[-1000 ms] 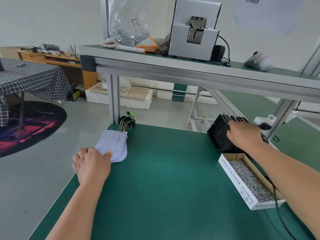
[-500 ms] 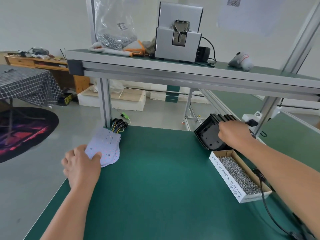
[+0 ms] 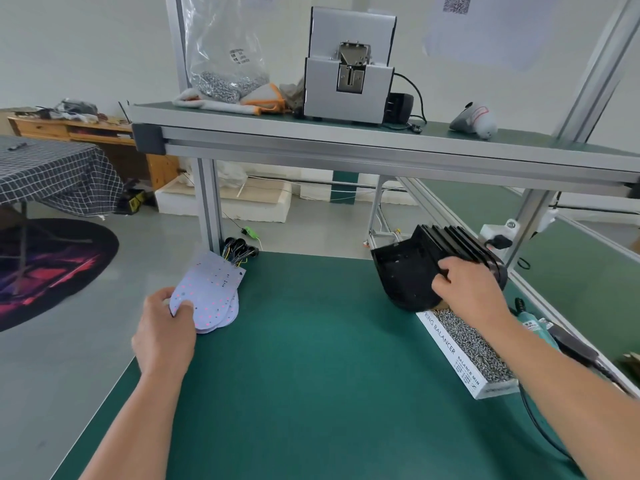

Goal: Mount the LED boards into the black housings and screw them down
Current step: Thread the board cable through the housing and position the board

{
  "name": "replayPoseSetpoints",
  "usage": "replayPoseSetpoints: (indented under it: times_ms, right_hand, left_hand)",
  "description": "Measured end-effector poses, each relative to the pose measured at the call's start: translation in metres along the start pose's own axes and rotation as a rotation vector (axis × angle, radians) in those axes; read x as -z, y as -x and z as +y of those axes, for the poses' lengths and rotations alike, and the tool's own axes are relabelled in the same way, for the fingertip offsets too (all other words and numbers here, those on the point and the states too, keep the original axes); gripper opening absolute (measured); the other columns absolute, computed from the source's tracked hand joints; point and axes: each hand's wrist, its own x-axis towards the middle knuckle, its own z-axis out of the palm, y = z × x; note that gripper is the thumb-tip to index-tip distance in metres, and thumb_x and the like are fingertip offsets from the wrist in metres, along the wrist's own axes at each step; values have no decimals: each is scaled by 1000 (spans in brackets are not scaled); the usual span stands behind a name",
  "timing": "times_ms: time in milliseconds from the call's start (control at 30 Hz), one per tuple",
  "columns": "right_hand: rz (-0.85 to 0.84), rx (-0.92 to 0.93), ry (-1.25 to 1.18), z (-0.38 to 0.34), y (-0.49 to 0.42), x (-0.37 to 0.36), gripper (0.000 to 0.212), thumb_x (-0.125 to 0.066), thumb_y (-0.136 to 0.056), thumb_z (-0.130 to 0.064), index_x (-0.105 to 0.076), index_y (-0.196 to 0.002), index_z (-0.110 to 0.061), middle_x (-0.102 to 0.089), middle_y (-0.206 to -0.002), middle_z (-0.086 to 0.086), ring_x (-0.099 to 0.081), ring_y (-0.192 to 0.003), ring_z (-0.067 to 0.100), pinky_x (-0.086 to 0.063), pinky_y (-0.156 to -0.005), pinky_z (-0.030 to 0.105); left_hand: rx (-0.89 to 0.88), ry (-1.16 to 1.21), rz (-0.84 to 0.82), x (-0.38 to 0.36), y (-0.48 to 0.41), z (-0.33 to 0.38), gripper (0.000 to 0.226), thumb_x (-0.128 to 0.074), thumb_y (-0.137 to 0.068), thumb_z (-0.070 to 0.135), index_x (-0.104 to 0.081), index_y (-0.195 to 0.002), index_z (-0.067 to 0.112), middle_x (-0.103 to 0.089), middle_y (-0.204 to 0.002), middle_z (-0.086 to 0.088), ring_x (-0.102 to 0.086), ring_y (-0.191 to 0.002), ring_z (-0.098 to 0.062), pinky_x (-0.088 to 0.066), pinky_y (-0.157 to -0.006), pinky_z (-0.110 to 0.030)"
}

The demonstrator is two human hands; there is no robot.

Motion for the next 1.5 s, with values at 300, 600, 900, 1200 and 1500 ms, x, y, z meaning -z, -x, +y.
replayPoseSetpoints:
  times_ms: [300,600,900,1200,1500]
  right_hand:
    - [-204,-105,-288,-36,136,-6,12,-72,-90,-22,-70,-99,-29,-64,-65,-14,-60,-65,5,-43,-63,18]
    - [-527,-80,-376,-59,192,15,71,-63,-93,-25,-33,-156,-40,-56,-55,-14,-56,-68,1,-45,-75,14]
    - [-631,-42,-443,-70,202,16,89,-54,-79,-59,-24,-162,-43,-59,-58,-13,-56,-63,0,-46,-72,13]
    - [-228,178,-426,-71,67,-31,55,-56,-107,-19,-41,-160,-26,-54,-138,-8,-53,-123,7,-42,-112,34]
    - [-408,414,-400,-91,13,-78,10,-59,-106,-17,-66,-113,-16,-69,-128,5,-64,-117,22,-50,-104,49]
  left_hand:
    - [-115,281,-208,1,5,3,26,-63,-102,15,-61,-115,37,-78,-86,16,-73,-68,-1,-50,-68,-33]
    - [-27,469,-759,-2,33,14,39,-74,-93,3,-60,-128,16,-78,-107,-21,-75,-87,-30,-63,-74,-38]
    - [-6,471,-1191,4,49,21,66,-71,-85,13,-58,-148,25,-71,-122,-20,-68,-93,-30,-60,-71,-41]
    - [24,447,-1354,0,53,23,67,-75,-84,13,-58,-147,26,-66,-118,-27,-56,-86,-35,-50,-64,-36]
    - [15,494,-1344,-2,48,17,58,-75,-86,14,-63,-143,16,-69,-124,-21,-67,-92,-31,-59,-67,-38]
